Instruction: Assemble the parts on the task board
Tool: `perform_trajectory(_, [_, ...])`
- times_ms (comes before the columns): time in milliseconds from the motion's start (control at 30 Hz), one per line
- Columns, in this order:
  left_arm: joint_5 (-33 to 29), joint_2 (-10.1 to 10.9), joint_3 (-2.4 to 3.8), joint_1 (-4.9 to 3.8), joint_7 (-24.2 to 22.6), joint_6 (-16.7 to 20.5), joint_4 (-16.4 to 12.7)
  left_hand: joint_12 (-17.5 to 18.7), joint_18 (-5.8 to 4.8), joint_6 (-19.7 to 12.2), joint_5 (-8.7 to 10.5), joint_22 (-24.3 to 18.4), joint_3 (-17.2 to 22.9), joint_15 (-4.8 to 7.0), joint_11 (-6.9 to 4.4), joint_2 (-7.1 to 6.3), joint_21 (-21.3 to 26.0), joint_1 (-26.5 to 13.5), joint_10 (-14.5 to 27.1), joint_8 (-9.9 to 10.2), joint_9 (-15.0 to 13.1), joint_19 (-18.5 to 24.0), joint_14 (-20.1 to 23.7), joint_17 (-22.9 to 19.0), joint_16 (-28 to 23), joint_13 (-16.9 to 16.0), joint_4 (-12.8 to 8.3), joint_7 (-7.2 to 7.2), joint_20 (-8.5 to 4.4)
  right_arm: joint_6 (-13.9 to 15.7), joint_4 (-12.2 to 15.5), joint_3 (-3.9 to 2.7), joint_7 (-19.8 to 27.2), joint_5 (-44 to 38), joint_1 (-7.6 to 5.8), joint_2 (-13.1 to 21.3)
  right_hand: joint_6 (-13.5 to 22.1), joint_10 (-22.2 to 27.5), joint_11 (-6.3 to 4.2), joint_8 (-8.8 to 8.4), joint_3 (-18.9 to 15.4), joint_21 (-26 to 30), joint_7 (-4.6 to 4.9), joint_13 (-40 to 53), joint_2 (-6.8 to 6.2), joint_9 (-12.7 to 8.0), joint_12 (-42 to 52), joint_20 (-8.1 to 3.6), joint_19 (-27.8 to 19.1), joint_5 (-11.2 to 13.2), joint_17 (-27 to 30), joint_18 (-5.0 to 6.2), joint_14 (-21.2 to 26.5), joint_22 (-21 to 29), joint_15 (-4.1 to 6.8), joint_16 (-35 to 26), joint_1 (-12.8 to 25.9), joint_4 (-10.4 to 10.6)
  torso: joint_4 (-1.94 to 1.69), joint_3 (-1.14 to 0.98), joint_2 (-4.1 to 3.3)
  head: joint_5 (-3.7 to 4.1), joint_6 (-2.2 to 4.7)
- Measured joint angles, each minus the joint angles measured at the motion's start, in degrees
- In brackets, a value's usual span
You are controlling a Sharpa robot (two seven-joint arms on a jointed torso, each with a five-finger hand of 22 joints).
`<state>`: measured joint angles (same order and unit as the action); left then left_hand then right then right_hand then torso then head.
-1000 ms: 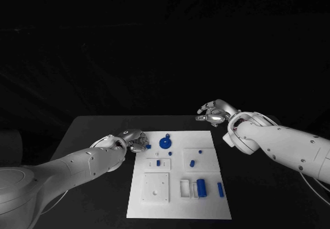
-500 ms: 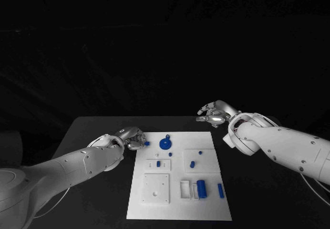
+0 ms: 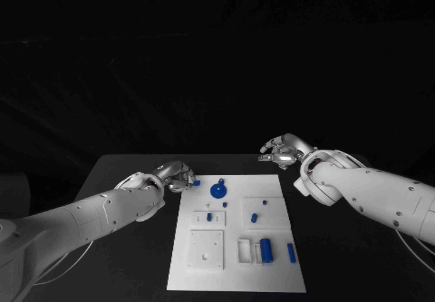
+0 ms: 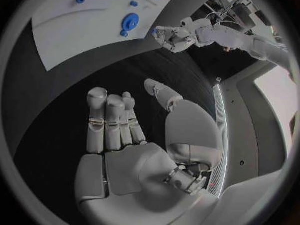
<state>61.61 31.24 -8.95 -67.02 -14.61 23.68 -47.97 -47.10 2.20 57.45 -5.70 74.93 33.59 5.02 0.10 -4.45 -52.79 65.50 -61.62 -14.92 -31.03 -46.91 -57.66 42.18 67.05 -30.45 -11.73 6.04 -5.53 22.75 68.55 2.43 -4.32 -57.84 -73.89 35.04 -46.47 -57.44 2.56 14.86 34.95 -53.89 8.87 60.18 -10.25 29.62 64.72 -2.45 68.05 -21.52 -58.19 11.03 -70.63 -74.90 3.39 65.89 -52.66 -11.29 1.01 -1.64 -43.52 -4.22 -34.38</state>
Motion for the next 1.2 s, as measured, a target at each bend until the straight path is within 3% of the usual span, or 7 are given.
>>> perform_trajectory(300, [-0.8,2.2,0.39,-1.58,0.1,0.0,-6.7,0.0,0.0,0.2,0.0,0.0,0.0,-0.02,0.0,0.0,0.0,0.0,0.0,0.0,0.0,0.0,0.0,0.0,0.0,0.1,0.0,0.16,0.0,-2.5,-0.3,0.85,-0.5,7.8,0.23,-1.6,-0.1,0.0,0.0,0.0,-0.2,0.0,-0.08,-0.1,0.69,0.1,0.3,-0.14,0.3,0.0,0.0,0.0,0.0,0.0,0.0,0.2,0.1,-0.2,-0.08,-0.08,0.02,-0.07,0.29])
perform_trajectory(567, [-1.2,3.3,0.42,-2.33,0.5,0.2,-11.9,0.0,0.0,0.2,0.0,0.0,0.0,-0.11,0.0,0.0,-0.2,0.0,0.0,0.0,0.0,0.0,-0.1,-0.1,0.0,0.1,0.0,0.22,0.0,-6.7,-0.4,1.75,-3.2,18.7,0.23,-4.0,-0.3,0.2,0.21,0.0,-1.2,0.0,-0.02,-0.3,2.58,0.2,0.7,-0.12,0.3,-0.3,-0.1,0.0,0.0,0.0,0.0,0.4,0.8,-1.2,0.02,-0.08,-0.01,-0.08,0.6])
perform_trajectory(1033, [-1.5,3.8,0.44,-3.2,1.0,0.4,-16.4,0.0,-0.01,0.3,-0.01,0.0,0.0,-0.02,-0.03,0.01,-0.2,0.0,-0.4,-0.2,-0.1,0.0,-0.4,-0.1,0.0,0.2,0.0,0.18,0.0,-11.1,-0.3,2.51,-9.7,32.9,0.38,-7.0,-0.5,0.4,0.0,0.0,-2.5,-0.4,-0.05,-0.3,3.81,0.4,1.6,-0.11,0.3,0.0,-0.6,0.0,-0.2,0.0,0.2,1.3,2.0,-1.5,-0.02,-0.03,-0.04,0.11,0.94])
perform_trajectory(1200, [-1.7,3.9,0.45,-3.27,1.1,0.4,-16.8,0.0,0.0,0.3,-0.01,0.0,0.0,-0.04,-0.03,0.0,-0.2,0.0,-0.4,-0.2,-0.1,0.0,-0.4,-0.1,0.0,0.2,0.0,0.18,0.0,-11.9,-0.2,2.51,-11.0,34.8,0.44,-7.4,-0.5,0.4,0.0,0.0,-3.7,-0.4,-0.06,-0.5,3.82,0.4,1.7,-0.1,0.3,2.1,-0.7,0.0,-0.2,0.0,0.2,1.3,3.4,-1.8,0.01,-0.02,-0.04,0.01,0.95])
